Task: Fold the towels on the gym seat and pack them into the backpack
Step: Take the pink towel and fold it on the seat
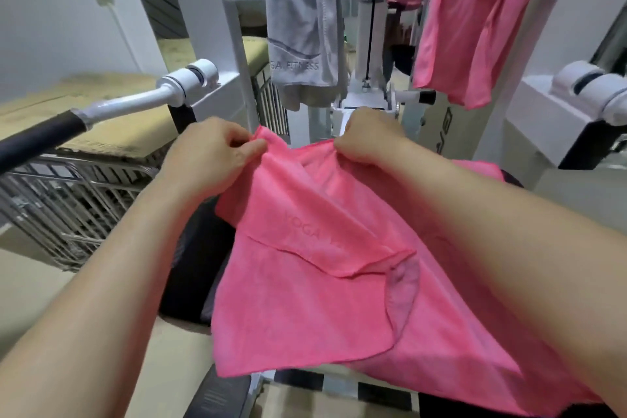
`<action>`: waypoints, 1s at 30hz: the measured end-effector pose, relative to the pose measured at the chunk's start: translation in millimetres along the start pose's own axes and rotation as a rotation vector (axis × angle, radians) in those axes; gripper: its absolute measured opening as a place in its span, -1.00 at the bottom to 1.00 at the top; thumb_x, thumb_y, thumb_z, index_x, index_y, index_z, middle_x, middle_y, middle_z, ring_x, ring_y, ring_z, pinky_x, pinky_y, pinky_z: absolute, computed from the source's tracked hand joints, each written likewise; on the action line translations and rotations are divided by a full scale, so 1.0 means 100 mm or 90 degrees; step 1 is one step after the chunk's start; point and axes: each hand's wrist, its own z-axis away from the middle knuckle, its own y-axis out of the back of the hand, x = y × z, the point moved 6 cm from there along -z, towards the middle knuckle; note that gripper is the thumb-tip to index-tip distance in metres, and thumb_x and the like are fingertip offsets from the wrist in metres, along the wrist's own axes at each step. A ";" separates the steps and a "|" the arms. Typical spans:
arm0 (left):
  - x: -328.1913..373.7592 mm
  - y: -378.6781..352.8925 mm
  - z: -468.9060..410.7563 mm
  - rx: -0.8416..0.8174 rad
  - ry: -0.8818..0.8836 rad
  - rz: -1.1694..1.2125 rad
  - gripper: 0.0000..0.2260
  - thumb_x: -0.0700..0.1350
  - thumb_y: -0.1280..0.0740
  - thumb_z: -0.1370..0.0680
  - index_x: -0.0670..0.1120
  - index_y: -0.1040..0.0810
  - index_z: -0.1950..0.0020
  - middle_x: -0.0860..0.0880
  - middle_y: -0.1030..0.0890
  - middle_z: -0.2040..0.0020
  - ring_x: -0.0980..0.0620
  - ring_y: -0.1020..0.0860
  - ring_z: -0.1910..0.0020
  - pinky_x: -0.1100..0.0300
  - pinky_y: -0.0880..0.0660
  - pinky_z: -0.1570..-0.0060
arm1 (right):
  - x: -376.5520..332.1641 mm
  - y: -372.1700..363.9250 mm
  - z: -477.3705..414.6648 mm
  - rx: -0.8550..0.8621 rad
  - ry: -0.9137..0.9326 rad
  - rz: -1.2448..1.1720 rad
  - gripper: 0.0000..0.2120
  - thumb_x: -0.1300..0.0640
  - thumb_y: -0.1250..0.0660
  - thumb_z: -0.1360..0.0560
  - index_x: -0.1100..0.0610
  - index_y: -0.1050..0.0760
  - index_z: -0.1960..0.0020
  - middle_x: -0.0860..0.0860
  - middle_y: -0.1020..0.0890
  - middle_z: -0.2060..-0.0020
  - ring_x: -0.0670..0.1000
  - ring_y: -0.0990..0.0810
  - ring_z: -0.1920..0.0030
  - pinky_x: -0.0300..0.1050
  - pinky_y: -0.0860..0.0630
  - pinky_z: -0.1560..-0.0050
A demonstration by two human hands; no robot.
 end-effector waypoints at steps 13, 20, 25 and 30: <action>0.82 -0.46 -0.25 -0.313 0.206 0.931 -0.92 -0.34 -0.22 -0.58 -0.27 -0.48 -0.03 -0.29 -0.48 0.11 -0.08 -0.52 0.21 0.14 -0.55 0.30 | -0.25 0.19 0.84 -0.386 0.105 -0.703 -0.72 -0.02 -0.37 -0.49 0.08 -0.56 -0.14 0.04 -0.59 0.22 -0.08 -0.56 0.28 -0.25 -0.48 0.36; 1.10 -0.77 -0.20 -0.354 0.131 0.743 -0.64 -0.38 -0.28 -0.54 -0.11 -0.40 -0.29 -0.14 -0.45 0.24 -0.01 -0.46 0.37 0.05 -0.50 0.16 | 0.41 0.07 1.14 -0.101 -0.080 -0.532 -0.71 0.36 -0.21 -0.39 0.14 -0.47 -0.06 -0.05 -0.52 0.50 -0.05 -0.48 0.50 -0.26 -0.35 0.54; 1.42 -0.76 0.00 -0.380 -0.133 0.405 -0.59 -0.25 -0.34 -0.54 0.05 -0.45 -0.36 -0.16 -0.60 0.18 0.02 -0.48 0.39 0.25 -0.46 0.37 | 0.68 -0.04 1.39 -0.299 -0.239 -1.054 -0.53 0.38 -0.17 -0.32 0.22 -0.50 -0.21 0.20 -0.54 -0.02 0.13 -0.53 0.01 -0.04 -0.49 0.02; 1.82 -0.79 0.20 -0.310 -0.214 0.294 -0.61 0.10 -0.23 -0.60 -0.02 -0.43 -0.38 -0.12 -0.61 -0.14 0.15 -0.53 0.18 0.28 -0.47 0.03 | 0.84 -0.03 1.60 -0.301 -0.203 -1.094 -0.52 0.31 -0.21 -0.34 0.29 -0.47 -0.26 0.27 -0.52 -0.17 0.19 -0.50 -0.11 0.23 -0.46 -0.17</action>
